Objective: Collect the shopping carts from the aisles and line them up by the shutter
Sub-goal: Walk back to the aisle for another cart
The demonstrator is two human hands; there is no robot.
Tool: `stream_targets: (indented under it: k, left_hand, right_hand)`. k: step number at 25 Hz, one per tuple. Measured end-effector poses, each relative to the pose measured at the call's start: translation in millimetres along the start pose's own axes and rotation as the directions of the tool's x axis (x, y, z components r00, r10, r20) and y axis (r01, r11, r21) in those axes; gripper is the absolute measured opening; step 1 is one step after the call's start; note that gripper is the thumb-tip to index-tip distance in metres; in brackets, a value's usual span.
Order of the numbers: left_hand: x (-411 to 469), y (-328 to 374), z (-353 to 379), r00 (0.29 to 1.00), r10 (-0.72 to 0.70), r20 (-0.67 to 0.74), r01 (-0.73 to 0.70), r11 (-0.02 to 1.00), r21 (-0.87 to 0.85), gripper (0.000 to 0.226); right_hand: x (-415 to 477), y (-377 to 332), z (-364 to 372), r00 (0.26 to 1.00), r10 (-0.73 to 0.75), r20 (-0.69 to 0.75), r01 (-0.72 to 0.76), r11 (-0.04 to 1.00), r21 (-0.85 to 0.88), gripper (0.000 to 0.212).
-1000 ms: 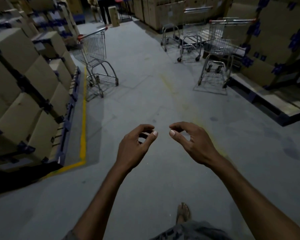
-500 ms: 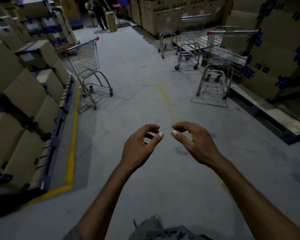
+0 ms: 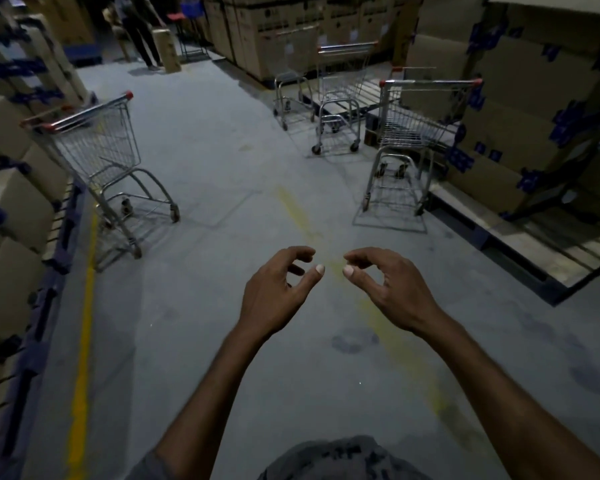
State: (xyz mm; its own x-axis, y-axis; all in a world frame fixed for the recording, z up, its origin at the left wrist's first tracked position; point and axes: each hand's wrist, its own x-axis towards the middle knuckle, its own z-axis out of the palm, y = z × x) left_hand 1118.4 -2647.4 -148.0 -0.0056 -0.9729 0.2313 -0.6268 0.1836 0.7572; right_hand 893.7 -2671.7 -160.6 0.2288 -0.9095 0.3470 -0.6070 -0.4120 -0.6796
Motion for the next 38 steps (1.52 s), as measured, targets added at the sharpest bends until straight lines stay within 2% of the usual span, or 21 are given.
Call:
stream_targets:
  k: [7, 13, 26, 38]
  left_hand:
    - [151.1, -21.7, 18.2, 0.99, 0.087, 0.108, -0.084, 0.996, -0.034, 0.028]
    - [256.4, -38.2, 56.6, 0.982, 0.117, 0.148, -0.112, 0.993, -0.041, 0.028]
    - [492.3, -43.1, 128.4, 0.99, 0.102, 0.094, -0.1, 0.995, -0.019, 0.03]
    - [726.9, -79.6, 195.4, 0.957, 0.212, 0.197, -0.204, 0.977, -0.059, 0.033]
  right_hand:
    - [119.7, 46.7, -0.1, 0.989, 0.084, -0.121, -0.089, 0.995, -0.038, 0.039]
    - [205.2, 106.9, 0.0, 0.986, 0.122, -0.115, -0.127, 0.991, -0.035, 0.043]
    - [430.5, 238.8, -31.5, 0.991, 0.094, -0.093, -0.094, 0.996, -0.004, 0.04]
    - [608.7, 352.4, -31.2, 0.967, 0.192, -0.165, -0.2, 0.979, -0.031, 0.036]
